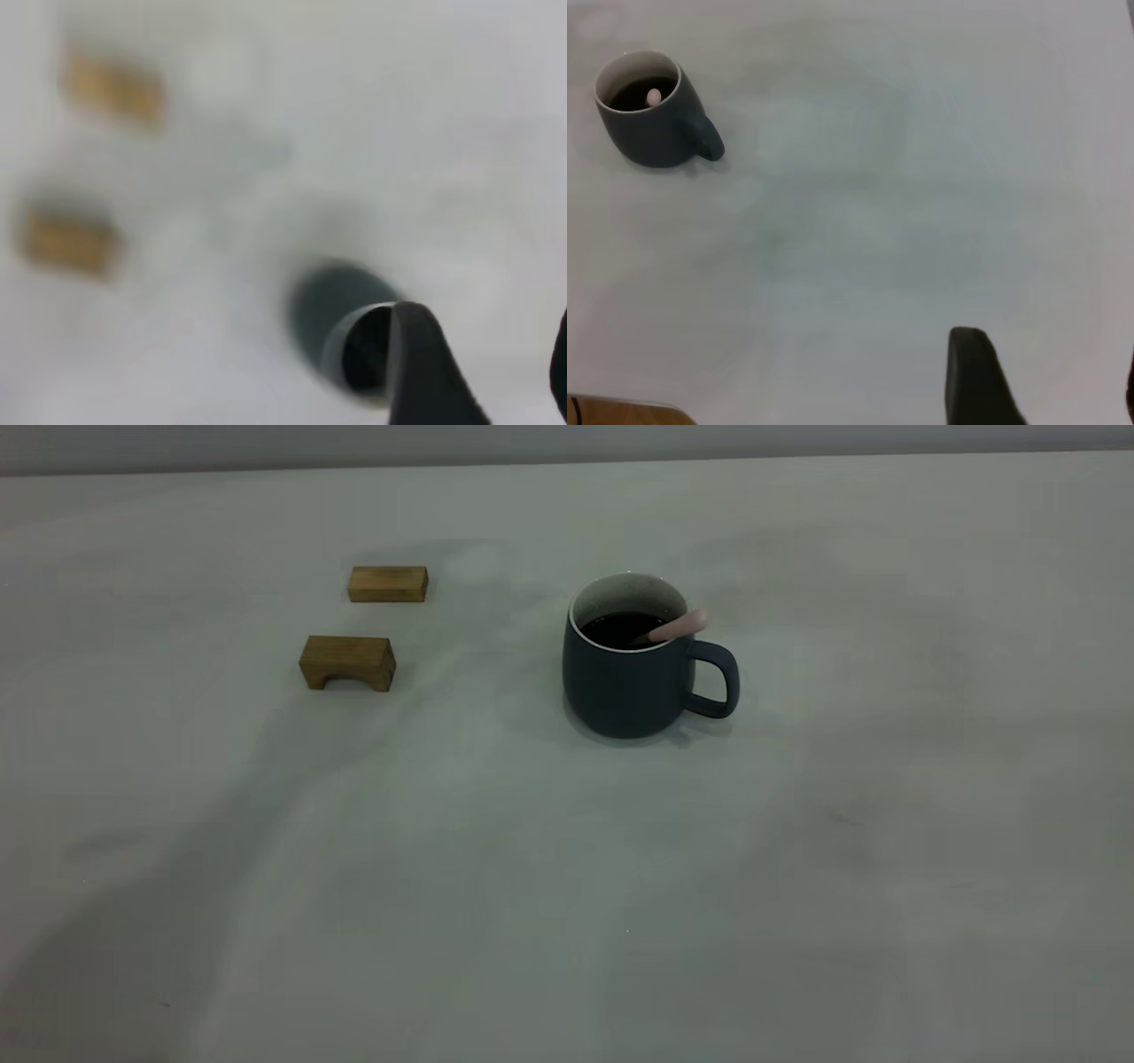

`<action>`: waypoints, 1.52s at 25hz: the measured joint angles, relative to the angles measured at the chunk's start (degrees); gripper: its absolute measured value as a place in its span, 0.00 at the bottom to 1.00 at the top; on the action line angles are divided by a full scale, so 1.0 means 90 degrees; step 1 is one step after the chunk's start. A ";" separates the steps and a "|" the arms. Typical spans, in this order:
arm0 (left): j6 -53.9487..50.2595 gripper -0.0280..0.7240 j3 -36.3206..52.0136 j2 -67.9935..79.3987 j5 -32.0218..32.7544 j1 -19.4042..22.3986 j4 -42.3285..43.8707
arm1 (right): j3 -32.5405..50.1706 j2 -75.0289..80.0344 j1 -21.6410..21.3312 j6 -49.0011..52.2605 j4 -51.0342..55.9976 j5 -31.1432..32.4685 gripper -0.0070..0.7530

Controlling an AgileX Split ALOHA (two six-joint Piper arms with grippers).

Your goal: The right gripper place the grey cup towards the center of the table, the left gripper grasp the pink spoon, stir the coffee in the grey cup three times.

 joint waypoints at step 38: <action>0.2601 0.60 1.1403 -1.2084 -0.0376 0.2679 0.0904 | 0.0000 0.0000 0.0000 0.0002 0.0000 0.0000 0.59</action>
